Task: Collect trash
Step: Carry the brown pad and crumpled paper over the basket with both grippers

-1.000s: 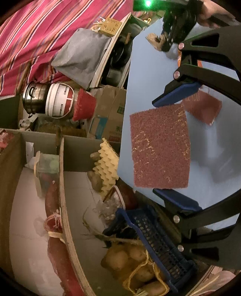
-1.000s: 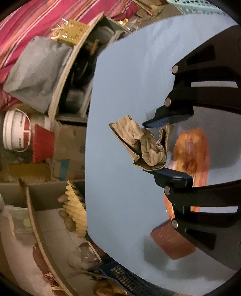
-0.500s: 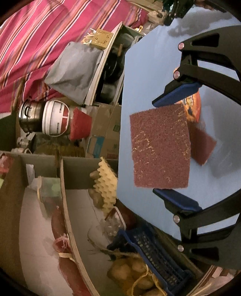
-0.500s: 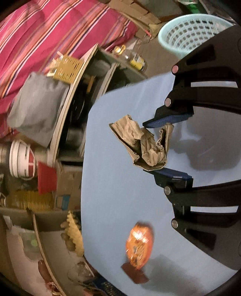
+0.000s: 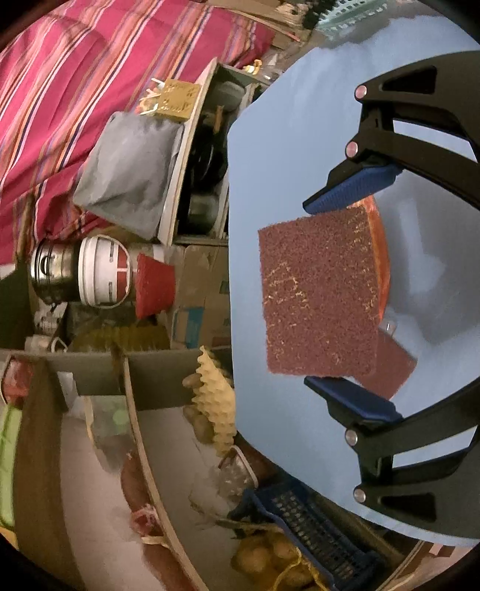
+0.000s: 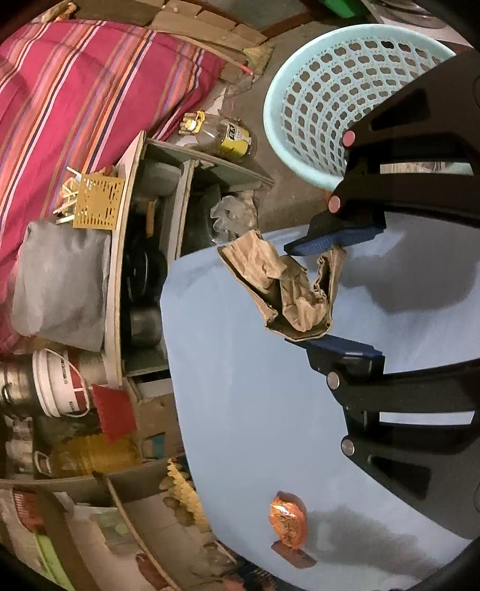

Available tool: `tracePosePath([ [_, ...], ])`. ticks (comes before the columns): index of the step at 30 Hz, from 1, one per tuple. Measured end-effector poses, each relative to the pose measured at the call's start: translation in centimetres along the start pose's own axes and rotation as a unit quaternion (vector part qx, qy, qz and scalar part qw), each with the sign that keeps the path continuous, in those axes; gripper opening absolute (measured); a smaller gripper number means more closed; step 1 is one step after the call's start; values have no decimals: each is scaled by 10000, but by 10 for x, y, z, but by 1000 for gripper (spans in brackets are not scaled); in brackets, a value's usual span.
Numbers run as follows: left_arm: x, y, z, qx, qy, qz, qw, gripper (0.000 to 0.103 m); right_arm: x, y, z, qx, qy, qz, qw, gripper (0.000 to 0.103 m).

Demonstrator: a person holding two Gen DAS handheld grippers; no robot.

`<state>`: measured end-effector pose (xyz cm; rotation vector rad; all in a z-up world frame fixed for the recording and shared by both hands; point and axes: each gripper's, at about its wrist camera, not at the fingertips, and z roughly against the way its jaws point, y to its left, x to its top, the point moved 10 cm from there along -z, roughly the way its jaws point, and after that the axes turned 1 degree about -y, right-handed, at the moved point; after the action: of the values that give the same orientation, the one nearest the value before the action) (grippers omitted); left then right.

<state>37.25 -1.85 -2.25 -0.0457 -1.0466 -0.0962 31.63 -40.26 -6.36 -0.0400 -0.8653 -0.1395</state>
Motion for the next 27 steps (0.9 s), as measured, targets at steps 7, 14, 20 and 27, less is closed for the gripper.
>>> tracePosePath([
  [7, 5, -54, 13, -201, -58, -178, 9996, 85, 1, -38, 8, -4, 15, -394, 9992, 42],
  [14, 13, -127, 27, -576, -128, -350, 9976, 85, -2, -81, 29, -275, -113, -437, 9986, 42],
  [20, 13, -186, 31, -864, -102, -499, 9950, 85, -14, -125, 46, -471, -153, -540, 9973, 42],
  [27, 7, -253, 35, -1188, -95, -698, 9904, 85, -31, -177, 60, -558, -127, -870, 9946, 42],
])
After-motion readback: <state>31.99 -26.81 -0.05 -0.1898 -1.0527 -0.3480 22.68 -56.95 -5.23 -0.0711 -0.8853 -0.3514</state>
